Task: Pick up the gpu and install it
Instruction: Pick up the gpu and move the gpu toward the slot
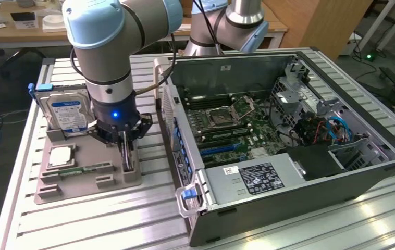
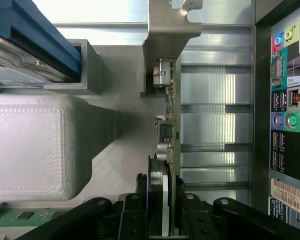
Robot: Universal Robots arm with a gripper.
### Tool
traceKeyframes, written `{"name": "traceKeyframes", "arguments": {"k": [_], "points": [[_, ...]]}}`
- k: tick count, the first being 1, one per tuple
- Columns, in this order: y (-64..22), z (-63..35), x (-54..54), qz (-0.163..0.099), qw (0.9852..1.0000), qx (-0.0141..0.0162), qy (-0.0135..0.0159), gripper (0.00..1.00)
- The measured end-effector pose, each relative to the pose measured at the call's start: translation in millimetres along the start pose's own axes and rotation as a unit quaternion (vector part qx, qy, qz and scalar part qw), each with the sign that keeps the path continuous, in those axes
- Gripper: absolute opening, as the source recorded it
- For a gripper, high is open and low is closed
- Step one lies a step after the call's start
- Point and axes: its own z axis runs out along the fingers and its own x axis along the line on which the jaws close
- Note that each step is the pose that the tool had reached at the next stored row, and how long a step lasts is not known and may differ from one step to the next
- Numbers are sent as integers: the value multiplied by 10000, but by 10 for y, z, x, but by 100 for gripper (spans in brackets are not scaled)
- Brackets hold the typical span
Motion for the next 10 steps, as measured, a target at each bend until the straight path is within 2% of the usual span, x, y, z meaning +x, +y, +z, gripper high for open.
{"name": "traceKeyframes", "arguments": {"k": [10], "points": [[0,1,0,0,10000,3,-1,29]]}}
